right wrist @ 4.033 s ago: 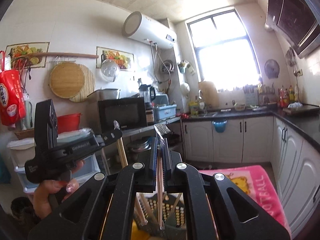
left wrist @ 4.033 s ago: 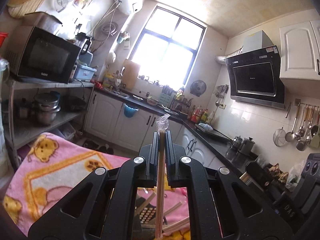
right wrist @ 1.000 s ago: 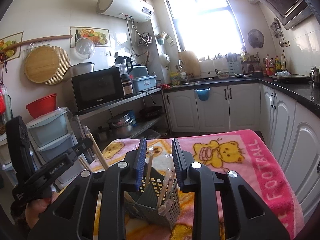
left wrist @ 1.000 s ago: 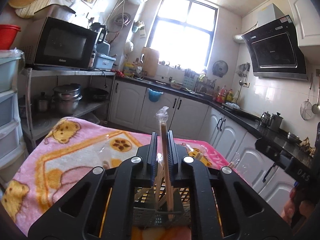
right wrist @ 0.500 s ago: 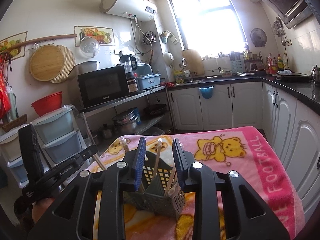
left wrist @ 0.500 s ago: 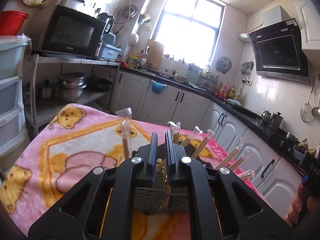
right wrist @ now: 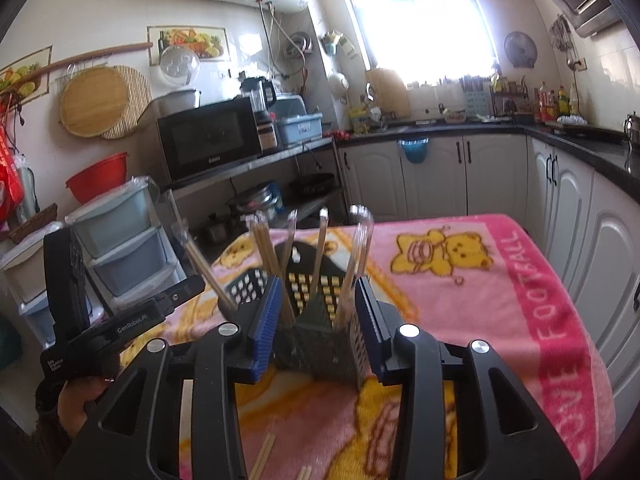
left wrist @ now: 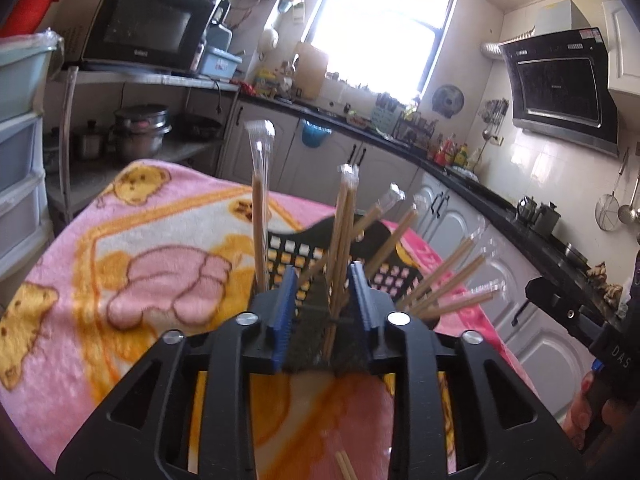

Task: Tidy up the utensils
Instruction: 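Withdraw both open tools and lower them toward the loose chopsticks, then close the left tool on a wrapped chopstick while the right tool grasps another chopstick, then lift both held chopsticks upright and carry them above the green caddy, then lower the chopsticks into the caddy and open both tools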

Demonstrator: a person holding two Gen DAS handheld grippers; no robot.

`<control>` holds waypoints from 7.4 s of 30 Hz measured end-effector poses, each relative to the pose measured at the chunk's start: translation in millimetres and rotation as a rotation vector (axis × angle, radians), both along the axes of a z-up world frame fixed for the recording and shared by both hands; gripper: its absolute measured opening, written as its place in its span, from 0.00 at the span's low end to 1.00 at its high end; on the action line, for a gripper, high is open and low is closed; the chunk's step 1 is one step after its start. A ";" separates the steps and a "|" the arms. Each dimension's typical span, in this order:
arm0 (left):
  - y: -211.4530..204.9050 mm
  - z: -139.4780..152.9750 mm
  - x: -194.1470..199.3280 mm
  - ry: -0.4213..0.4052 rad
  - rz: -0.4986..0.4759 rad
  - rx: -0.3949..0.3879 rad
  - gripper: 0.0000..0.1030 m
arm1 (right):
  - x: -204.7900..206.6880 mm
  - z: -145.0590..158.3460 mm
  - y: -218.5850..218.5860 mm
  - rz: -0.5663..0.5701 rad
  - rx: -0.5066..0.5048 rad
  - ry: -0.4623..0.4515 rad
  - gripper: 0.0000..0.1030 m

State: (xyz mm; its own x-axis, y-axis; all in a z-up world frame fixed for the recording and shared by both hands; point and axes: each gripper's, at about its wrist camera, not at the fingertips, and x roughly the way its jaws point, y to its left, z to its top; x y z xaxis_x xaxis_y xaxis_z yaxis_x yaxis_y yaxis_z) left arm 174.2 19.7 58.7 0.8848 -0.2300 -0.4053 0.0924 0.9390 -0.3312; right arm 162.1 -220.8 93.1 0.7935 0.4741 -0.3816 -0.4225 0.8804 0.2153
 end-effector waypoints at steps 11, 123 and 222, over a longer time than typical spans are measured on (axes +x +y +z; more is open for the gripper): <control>-2.9 -21.7 -7.4 0.095 -0.025 0.003 0.44 | -9.4 -26.7 4.4 0.035 -0.055 0.087 0.50; 4.4 12.0 -22.3 0.092 -0.173 -0.101 0.03 | -21.5 -17.1 51.1 0.231 -0.094 0.096 0.06; -14.9 40.9 54.6 -0.234 -0.083 0.032 0.03 | 68.8 12.6 59.8 0.016 -0.027 -0.212 0.06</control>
State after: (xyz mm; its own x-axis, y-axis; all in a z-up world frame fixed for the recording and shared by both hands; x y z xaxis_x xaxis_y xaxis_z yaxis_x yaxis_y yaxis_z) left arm 228.8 4.8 99.7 0.9339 -0.2965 -0.1996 0.2407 0.9346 -0.2618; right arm 230.9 -161.1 105.7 0.8498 0.4792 -0.2195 -0.4698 0.8775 0.0966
